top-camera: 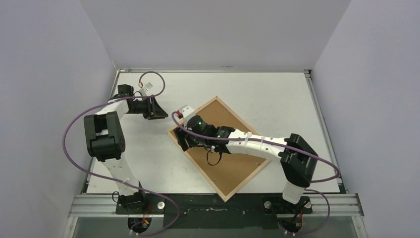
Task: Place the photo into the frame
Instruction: Adjust the photo frame at the center of the board, then install the photo frame at the center of the board.
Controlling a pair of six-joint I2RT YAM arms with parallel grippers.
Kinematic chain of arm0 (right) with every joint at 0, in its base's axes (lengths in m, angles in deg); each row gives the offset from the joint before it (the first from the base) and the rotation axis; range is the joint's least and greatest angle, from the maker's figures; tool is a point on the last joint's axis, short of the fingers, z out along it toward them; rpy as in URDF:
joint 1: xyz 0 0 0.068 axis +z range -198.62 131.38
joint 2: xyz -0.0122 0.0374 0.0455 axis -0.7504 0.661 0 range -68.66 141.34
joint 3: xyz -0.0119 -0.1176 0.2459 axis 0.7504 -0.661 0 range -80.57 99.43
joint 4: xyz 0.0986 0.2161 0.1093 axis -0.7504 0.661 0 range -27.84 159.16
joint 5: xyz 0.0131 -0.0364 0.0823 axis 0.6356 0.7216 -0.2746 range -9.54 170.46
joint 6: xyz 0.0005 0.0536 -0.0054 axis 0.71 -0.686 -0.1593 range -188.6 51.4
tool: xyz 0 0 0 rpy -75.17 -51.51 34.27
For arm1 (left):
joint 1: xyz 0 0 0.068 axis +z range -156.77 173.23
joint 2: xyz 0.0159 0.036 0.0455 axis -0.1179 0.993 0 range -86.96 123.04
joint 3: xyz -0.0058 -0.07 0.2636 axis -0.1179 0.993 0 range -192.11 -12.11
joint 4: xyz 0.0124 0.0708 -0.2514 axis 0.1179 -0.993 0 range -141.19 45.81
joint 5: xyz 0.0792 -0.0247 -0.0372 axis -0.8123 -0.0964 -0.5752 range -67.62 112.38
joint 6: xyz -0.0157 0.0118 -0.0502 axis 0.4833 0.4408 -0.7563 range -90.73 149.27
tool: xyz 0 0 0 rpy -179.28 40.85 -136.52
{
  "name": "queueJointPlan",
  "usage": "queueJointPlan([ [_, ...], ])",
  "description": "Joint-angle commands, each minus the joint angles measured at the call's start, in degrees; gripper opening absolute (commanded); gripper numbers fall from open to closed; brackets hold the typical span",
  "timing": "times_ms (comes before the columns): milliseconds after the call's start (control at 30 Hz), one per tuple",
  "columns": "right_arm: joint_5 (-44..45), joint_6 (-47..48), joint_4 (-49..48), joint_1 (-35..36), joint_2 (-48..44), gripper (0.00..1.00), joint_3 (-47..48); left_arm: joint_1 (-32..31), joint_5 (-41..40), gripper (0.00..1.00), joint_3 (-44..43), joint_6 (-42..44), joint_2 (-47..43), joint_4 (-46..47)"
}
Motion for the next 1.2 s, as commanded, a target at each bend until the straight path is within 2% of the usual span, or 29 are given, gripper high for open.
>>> queueJointPlan([
  [0, -1.8, -8.8, -5.9, -4.9, -6.1, 0.63, -2.3, -1.1, -1.3, 0.34, -2.9, 0.0, 2.1, 4.0],
  [200, -6.3, -16.2, -11.3, -8.9, -5.8, 0.61, -5.9, -1.7, -0.9, 0.3, -4.4, 0.5, 5.6, 4.0],
  [467, -12.9, -19.8, -17.8, -10.5, 2.4, 0.61, -2.5, -2.4, 1.1, 0.27, -3.0, 5.7, 6.2, -1.0],
  [667, -18.2, -26.3, -20.2, -10.5, 6.8, 0.58, -2.0, -3.1, -0.3, 0.26, -0.4, 7.9, 6.6, -2.0],
  [933, -19.4, -32.4, -26.9, -10.4, 8.7, 0.58, -7.5, -4.4, -1.7, 0.22, 0.3, 9.9, 7.7, -3.3],
  [1167, -18.3, -34.1, -27.0, -10.4, 11.2, 0.56, -7.8, -4.9, -3.3, 0.21, 0.7, 12.1, 7.6, -5.0],
])
